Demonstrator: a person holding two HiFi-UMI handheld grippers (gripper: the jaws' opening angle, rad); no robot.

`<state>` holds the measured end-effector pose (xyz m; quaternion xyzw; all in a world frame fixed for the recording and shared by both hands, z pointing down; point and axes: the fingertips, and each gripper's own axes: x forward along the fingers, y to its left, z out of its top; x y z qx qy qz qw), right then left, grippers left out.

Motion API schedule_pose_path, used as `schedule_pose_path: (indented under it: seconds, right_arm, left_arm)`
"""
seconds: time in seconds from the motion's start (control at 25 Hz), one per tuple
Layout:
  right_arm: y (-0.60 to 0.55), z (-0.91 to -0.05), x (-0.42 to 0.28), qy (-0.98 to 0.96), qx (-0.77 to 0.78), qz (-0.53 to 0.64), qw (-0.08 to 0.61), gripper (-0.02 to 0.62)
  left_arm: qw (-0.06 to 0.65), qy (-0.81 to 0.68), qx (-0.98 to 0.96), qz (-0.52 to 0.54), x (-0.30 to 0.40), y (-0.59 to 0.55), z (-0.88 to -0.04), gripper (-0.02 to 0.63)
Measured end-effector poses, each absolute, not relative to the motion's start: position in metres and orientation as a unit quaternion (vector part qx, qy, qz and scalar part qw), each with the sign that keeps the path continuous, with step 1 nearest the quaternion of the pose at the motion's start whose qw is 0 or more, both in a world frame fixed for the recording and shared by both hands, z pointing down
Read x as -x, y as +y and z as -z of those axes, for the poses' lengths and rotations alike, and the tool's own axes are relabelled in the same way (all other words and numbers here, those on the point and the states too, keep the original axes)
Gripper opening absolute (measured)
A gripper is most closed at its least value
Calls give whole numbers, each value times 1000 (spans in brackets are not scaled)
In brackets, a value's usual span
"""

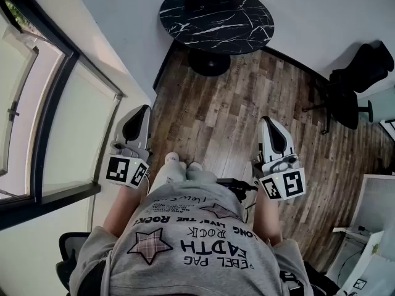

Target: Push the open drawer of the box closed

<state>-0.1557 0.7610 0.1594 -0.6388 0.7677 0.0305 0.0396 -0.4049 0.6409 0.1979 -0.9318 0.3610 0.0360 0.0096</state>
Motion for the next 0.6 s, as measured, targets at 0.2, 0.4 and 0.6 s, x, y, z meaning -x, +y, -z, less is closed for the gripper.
schedule_pose_path:
  seconds: [0.2, 0.4, 0.6]
  right_arm:
    - [762, -158, 156, 768, 638, -33, 39, 12]
    - [761, -158, 155, 769, 637, -31, 40, 12]
    - [761, -158, 151, 767, 638, -17, 67, 14]
  left_arm:
    - [11, 364, 931, -36, 406, 638, -197, 8]
    - [12, 366, 930, -36, 404, 636, -196, 8]
    - [12, 369, 929, -32, 405, 637, -196, 8]
